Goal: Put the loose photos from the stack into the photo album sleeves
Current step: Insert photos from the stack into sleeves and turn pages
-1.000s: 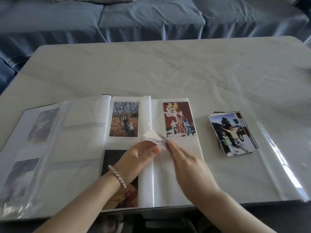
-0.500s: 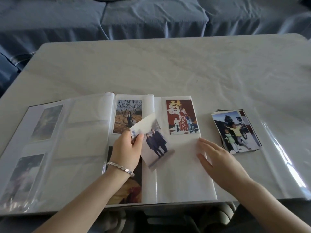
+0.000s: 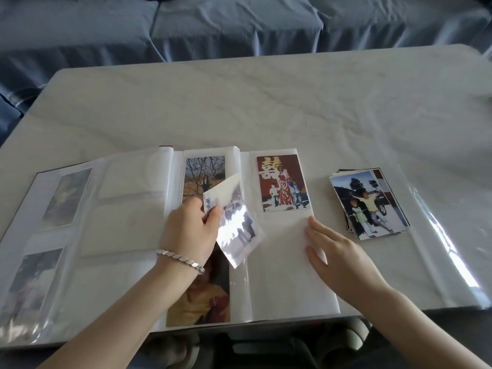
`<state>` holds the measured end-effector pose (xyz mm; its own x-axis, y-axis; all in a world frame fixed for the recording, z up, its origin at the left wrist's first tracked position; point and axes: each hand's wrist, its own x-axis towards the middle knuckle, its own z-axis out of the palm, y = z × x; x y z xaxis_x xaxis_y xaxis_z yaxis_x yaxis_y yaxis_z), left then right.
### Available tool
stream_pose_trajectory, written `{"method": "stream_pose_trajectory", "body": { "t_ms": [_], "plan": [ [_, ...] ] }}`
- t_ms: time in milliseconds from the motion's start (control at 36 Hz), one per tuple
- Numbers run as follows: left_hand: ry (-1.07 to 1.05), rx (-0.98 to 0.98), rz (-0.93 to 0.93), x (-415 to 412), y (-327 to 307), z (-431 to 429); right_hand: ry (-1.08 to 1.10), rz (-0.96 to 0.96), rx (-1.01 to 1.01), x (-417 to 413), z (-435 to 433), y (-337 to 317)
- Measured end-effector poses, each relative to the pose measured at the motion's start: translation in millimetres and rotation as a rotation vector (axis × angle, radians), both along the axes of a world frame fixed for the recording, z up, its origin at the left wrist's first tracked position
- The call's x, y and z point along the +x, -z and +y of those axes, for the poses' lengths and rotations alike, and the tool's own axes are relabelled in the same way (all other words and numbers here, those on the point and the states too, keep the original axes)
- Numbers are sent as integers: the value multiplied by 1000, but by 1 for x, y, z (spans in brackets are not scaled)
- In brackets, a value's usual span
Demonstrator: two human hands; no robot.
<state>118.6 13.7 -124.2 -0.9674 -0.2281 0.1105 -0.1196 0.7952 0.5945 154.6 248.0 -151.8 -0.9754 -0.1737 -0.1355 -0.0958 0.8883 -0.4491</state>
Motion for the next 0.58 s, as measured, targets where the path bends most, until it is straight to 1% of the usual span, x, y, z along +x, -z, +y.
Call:
{"method": "stream_pose_trajectory", "body": {
  "t_ms": [139, 333, 444, 583],
  "plan": [
    [89, -70, 75, -1, -15, 3, 2, 13, 10, 0, 0, 2],
    [159, -102, 149, -2, -25, 12, 13, 31, 13, 0, 0, 3],
    [176, -126, 115, -2, -22, 12, 14, 35, 8, 0, 1, 4],
    [165, -41, 69, -5, -18, 8, 19, 38, 2, 0, 0, 4]
  ]
}}
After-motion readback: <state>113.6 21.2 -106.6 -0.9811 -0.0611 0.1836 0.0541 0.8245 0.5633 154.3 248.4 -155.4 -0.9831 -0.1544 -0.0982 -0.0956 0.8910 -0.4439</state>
